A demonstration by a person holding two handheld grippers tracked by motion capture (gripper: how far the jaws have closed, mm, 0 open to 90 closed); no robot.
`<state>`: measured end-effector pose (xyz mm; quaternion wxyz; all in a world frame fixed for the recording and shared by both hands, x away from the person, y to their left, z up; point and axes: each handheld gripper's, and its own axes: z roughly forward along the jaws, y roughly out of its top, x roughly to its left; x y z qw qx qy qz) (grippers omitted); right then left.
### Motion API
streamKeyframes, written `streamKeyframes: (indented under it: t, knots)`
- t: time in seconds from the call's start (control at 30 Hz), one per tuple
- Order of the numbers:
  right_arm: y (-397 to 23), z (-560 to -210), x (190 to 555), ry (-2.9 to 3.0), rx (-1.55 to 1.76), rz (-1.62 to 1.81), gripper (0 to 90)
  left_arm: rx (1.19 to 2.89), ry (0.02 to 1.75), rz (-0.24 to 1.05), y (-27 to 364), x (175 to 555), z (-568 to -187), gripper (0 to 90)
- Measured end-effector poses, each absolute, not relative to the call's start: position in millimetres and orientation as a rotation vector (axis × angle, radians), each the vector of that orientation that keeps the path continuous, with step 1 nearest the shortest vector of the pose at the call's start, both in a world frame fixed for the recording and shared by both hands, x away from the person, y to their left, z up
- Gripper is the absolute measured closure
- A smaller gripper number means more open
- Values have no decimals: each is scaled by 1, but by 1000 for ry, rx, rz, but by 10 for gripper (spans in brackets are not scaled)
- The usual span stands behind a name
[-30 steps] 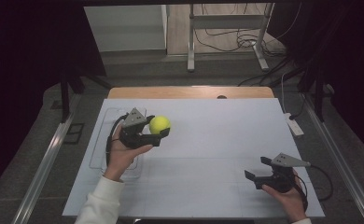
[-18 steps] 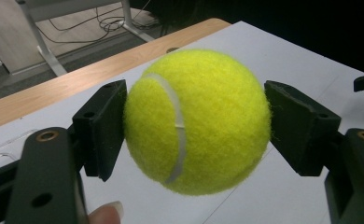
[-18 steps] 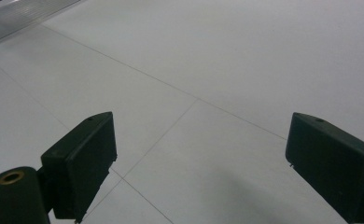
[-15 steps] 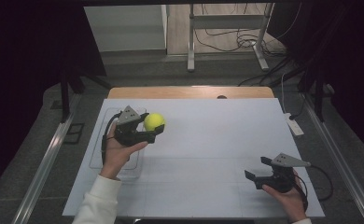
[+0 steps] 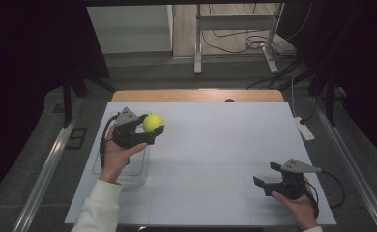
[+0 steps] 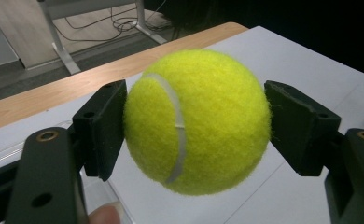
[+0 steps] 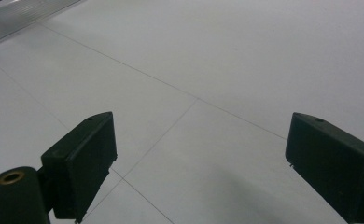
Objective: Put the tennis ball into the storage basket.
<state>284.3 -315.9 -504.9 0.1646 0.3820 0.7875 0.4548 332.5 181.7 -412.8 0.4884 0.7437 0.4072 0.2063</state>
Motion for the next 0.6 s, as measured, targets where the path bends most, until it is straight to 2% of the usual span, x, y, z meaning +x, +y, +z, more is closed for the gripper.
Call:
streamKeyframes:
  t: [0.6]
  knots:
    - [-315,-506,284,2250,1084,1290,89,1770,1076,519,203,341,-421,258]
